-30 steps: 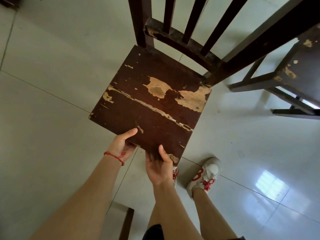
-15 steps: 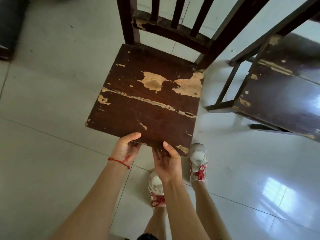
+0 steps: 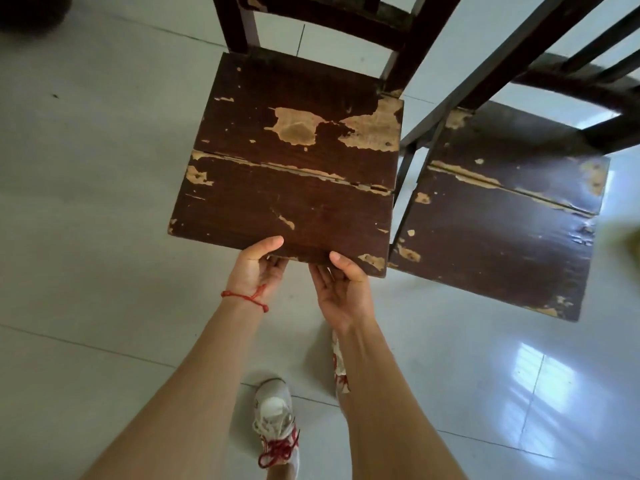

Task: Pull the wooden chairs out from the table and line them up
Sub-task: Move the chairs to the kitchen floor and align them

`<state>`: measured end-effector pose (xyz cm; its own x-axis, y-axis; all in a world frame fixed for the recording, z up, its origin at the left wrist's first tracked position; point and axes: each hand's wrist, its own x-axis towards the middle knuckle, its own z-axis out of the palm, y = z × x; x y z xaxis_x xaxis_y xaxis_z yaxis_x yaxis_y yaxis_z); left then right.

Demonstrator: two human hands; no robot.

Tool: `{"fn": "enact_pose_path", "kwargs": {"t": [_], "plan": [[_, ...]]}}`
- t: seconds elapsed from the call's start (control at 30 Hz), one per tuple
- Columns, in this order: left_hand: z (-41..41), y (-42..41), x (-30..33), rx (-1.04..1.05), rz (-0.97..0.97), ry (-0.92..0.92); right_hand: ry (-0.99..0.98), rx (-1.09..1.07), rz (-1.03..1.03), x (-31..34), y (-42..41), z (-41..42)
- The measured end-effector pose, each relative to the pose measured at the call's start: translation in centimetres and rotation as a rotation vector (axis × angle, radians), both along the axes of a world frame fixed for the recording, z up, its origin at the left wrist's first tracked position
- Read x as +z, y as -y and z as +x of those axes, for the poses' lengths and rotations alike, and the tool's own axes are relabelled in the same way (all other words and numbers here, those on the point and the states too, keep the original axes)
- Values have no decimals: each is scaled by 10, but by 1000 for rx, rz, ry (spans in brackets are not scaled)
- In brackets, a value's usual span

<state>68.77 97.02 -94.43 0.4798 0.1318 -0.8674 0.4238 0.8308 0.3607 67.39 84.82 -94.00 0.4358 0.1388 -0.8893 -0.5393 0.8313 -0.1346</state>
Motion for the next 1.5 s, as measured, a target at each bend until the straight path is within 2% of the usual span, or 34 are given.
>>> {"fn": "enact_pose_path", "kwargs": {"t": [0.4,0.97,1.5], "plan": [[30,4,-20,-70,-15,-50,-13,-92,17,-14,3,15],[25,-1,-36,-46,-34,-36,0,-50,-1,-25,4,19],[23,0,-24,-44,-19,-115,9,5,19,-21,9,12]]}}
